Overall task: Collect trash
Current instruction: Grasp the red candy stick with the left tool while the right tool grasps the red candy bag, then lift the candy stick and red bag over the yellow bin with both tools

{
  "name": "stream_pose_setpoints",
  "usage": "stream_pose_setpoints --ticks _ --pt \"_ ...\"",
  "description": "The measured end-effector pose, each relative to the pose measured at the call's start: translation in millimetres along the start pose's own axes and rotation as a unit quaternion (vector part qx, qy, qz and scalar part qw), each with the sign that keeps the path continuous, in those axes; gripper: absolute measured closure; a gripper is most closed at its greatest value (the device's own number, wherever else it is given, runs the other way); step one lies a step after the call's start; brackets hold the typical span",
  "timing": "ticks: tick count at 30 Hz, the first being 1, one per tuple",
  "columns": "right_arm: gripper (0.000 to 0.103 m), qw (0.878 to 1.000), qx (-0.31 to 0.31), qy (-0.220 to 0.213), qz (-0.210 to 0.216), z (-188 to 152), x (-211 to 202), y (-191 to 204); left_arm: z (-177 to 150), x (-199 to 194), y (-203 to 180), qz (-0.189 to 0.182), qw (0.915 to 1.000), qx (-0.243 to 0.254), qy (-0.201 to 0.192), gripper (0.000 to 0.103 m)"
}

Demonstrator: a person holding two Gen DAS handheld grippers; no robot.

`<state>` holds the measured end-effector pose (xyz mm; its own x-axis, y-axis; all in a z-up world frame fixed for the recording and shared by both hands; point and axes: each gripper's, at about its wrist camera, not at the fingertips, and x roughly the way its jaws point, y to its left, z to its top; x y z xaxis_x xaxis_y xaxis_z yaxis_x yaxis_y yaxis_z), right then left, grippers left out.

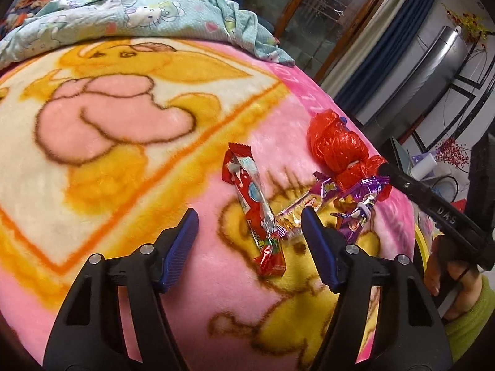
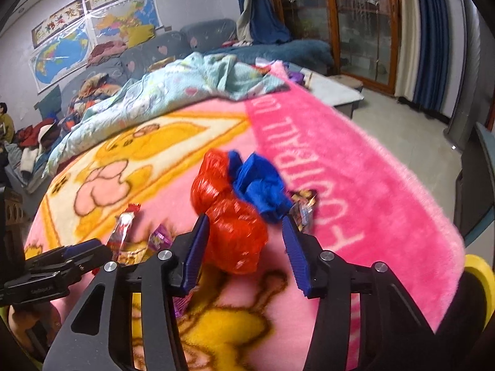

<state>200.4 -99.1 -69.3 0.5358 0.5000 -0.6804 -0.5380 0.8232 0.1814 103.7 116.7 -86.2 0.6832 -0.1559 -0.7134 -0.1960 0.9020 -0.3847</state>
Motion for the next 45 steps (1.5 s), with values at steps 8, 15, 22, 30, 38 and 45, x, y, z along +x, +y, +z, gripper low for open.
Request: stream_pose_setpoints --ticks 8,15,22,30,38,45 --pt "0.076 0.999 -0.010 0.018 0.030 -11 5 9 -4 3 -6 -0.004 0.9999 0.010 0.012 0.060" --pt "0.083 0.999 -0.025 0.006 0.036 -9 -5 16 -5 5 -7 -0.016 0.9996 0.011 0.022 0.081" --pt "0.083 0.999 -0.019 -0.013 0.039 -4 -22 16 -2 -3 -3 -0.024 0.9997 0.000 0.010 0.090" --pt "0.084 0.999 -0.007 -0.037 0.036 4 -44 9 6 -22 -2 -0.029 0.9993 -0.008 -0.022 0.091" --pt "0.084 0.998 -0.004 -0.056 0.037 7 -65 7 8 -39 -17 -0.039 0.9984 0.006 -0.042 0.091" --pt "0.084 0.997 -0.006 -0.061 0.038 2 -79 8 9 -53 -38 -0.046 0.9967 0.031 -0.059 0.091"
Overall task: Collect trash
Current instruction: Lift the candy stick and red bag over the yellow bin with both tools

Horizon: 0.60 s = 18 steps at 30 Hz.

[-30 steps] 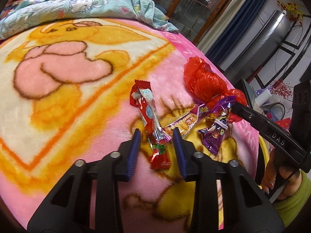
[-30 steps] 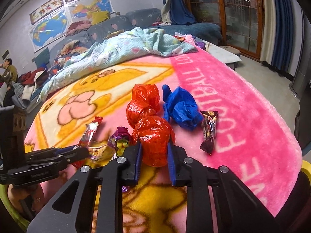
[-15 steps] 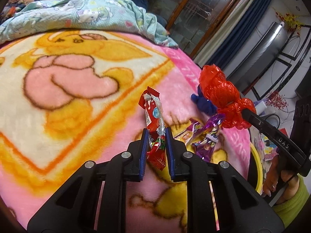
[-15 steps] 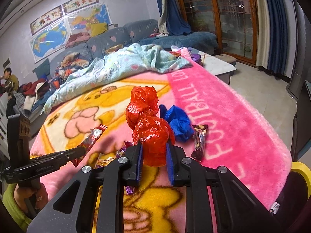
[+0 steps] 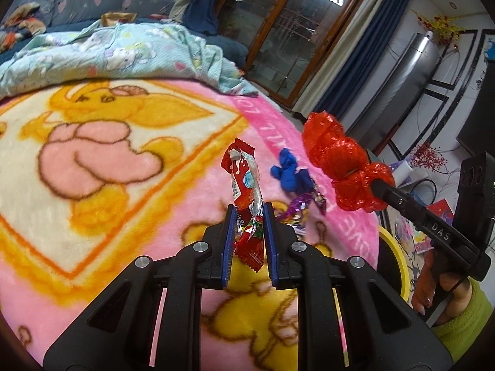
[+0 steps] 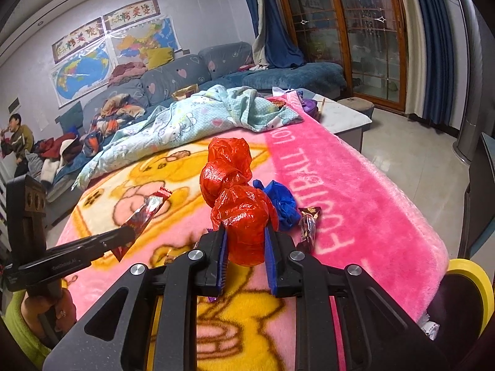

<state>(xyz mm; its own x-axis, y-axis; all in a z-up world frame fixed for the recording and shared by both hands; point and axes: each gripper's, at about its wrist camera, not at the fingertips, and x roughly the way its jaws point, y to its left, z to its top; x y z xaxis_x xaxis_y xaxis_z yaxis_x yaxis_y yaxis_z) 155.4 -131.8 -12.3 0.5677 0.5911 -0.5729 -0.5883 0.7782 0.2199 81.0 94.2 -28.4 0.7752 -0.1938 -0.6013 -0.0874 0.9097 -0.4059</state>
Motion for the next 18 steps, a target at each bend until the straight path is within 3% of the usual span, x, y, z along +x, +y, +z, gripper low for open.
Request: stream_pose_setpoints --ticks 18 --pt "0.084 1.000 0.010 -0.021 -0.022 -6 -40 -19 -7 -10 -44 -0.023 0.9985 0.048 -0.010 0.091"
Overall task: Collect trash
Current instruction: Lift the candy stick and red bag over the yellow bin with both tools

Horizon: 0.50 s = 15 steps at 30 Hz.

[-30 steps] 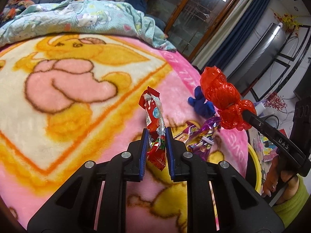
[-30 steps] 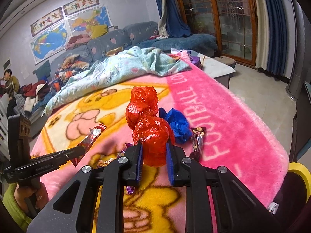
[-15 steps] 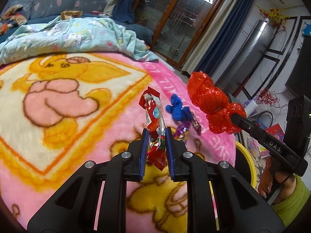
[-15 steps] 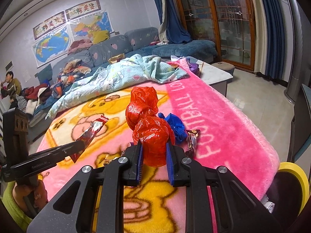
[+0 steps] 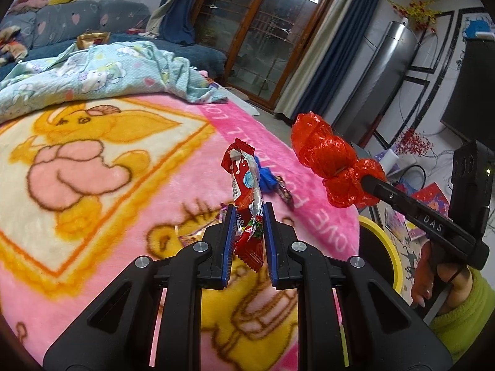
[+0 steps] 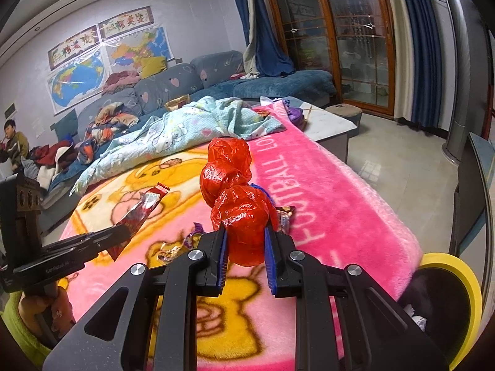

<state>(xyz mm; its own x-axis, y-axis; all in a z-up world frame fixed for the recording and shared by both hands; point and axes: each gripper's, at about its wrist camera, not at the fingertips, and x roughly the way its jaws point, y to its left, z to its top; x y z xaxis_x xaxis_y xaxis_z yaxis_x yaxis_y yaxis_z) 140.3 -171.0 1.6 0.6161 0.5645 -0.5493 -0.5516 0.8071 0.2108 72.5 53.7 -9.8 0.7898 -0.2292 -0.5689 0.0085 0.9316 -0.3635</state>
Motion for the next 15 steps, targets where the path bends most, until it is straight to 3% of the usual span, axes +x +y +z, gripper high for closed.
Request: stream_pose_setpoints --ticks 15 --pt "0.084 0.999 0.028 -0.030 -0.026 0 -31 -33 -7 5 -36 -0.025 0.9991 0.033 0.002 0.091"
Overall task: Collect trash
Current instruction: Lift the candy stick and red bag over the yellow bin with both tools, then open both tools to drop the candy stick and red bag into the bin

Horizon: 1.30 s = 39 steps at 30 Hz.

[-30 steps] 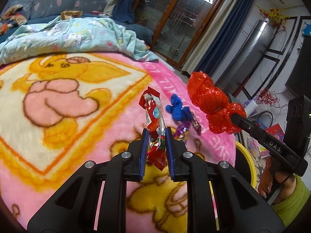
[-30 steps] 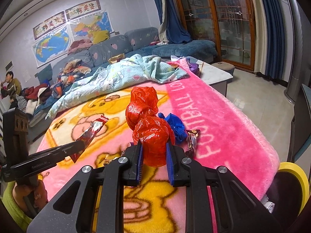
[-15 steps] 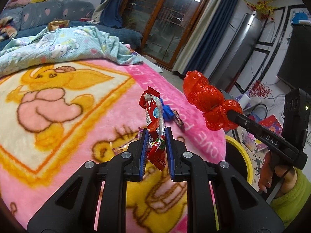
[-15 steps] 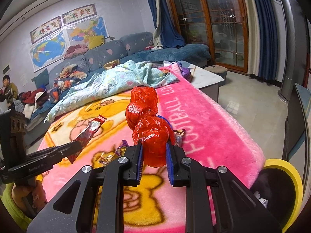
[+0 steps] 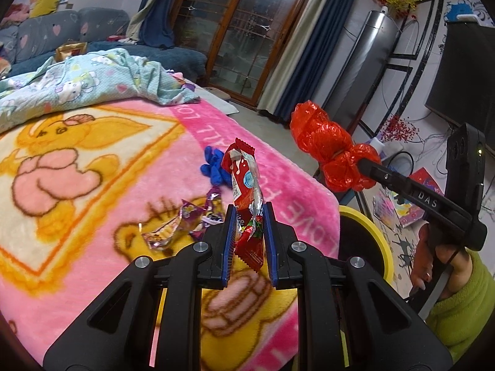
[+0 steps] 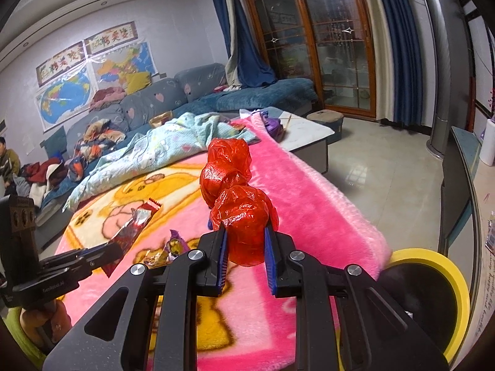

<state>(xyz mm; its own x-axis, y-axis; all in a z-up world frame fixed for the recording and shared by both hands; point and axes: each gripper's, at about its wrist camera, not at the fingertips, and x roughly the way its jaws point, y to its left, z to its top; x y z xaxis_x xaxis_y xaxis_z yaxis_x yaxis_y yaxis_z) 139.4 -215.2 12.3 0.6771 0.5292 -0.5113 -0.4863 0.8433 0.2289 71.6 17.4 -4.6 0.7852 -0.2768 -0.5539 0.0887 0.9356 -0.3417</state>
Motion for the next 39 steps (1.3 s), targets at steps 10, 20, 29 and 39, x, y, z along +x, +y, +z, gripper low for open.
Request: stream_pose_setpoints --ticks 10,20,29,39 --pt "0.084 1.000 0.016 -0.020 -0.017 2 -17 -25 -3 10 -31 -0.010 0.9996 0.026 0.009 0.091" --pt "0.084 0.997 0.051 -0.028 -0.048 -5 -29 -61 -7 28 -71 -0.031 0.9971 0.066 0.023 0.091" --pt "0.084 0.993 0.082 -0.020 -0.085 -27 -37 -98 -14 51 -111 -0.054 0.9924 0.102 0.043 0.091" --pt "0.084 0.985 0.121 -0.020 -0.119 -42 -56 -143 -22 76 -155 -0.075 0.9827 0.158 0.060 0.091"
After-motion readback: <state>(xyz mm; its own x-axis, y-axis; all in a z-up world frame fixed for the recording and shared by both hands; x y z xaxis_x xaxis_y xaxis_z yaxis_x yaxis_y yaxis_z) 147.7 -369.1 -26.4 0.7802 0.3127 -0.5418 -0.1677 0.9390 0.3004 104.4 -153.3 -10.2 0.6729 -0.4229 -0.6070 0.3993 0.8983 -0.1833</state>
